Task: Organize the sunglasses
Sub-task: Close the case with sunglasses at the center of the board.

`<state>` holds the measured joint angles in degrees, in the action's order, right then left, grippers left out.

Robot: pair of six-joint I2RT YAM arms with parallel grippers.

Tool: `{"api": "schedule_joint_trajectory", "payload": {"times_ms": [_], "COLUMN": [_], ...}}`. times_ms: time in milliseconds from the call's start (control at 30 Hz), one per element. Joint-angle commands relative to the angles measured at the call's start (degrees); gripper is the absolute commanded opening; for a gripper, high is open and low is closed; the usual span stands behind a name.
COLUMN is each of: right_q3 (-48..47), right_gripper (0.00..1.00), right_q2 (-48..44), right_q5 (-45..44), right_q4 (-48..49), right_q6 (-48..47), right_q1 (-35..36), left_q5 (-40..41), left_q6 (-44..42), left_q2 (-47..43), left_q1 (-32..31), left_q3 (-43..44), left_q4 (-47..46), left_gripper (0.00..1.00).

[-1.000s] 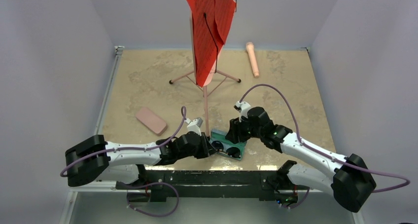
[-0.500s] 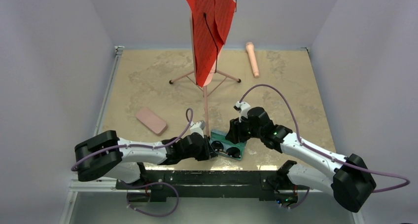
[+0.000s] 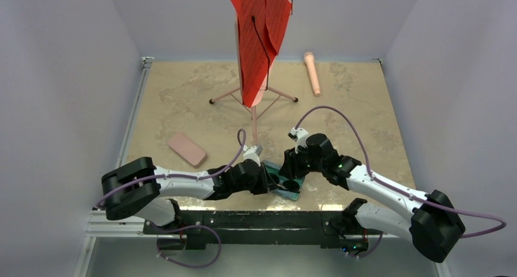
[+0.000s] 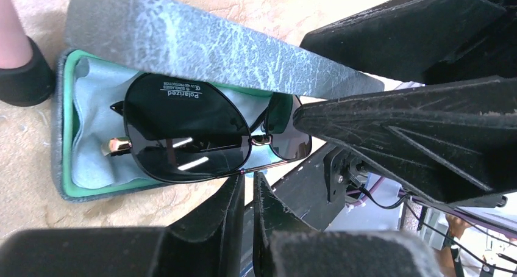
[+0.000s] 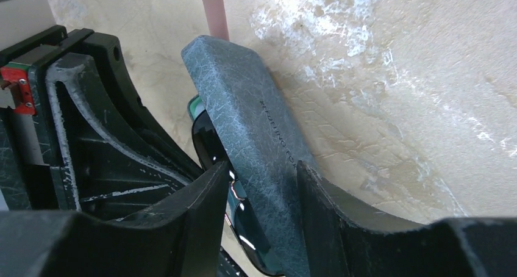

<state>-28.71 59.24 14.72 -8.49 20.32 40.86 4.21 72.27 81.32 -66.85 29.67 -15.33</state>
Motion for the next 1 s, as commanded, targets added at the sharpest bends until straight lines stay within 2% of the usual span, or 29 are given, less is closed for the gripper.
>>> {"api": "schedule_joint_trajectory", "payload": {"times_ms": [0, 333, 467, 733, 833, 967], "right_q3": [1.3, 3.49, 3.3, 2.14, 1.8, 1.53], "right_gripper": [0.48, 0.46, 0.45, 0.45, 0.44, 0.44], "right_q2": [-0.16, -0.66, -0.56, 0.42, 0.76, 0.99], "right_q5": [4.64, 6.81, 6.35, 5.57, 5.5, 5.64], "right_q4": [1.88, 3.09, 2.81, 2.56, 2.52, 2.56], "right_q6": [-0.72, -0.35, -0.25, -0.01, -0.01, -0.14], "right_q1": [0.27, 0.36, 0.36, 0.34, 0.34, 0.36], "left_q5": [-0.9, -3.35, -3.05, -5.25, -5.26, -5.28], "left_q6": [1.54, 3.49, 2.22, -2.02, -1.26, 0.12], "left_q2": [2.03, 2.51, -1.03, -7.17, -8.12, -8.8], "left_q1": [0.23, 0.23, 0.14, -0.65, -0.65, -1.09], "left_q3": [2.44, 0.23, -0.68, -0.93, -2.98, -6.57], "left_q4": [0.48, -1.33, -1.11, 2.61, 2.72, 2.85], "left_gripper": [0.14, 0.12, 0.22, 0.27, 0.27, 0.21]}}
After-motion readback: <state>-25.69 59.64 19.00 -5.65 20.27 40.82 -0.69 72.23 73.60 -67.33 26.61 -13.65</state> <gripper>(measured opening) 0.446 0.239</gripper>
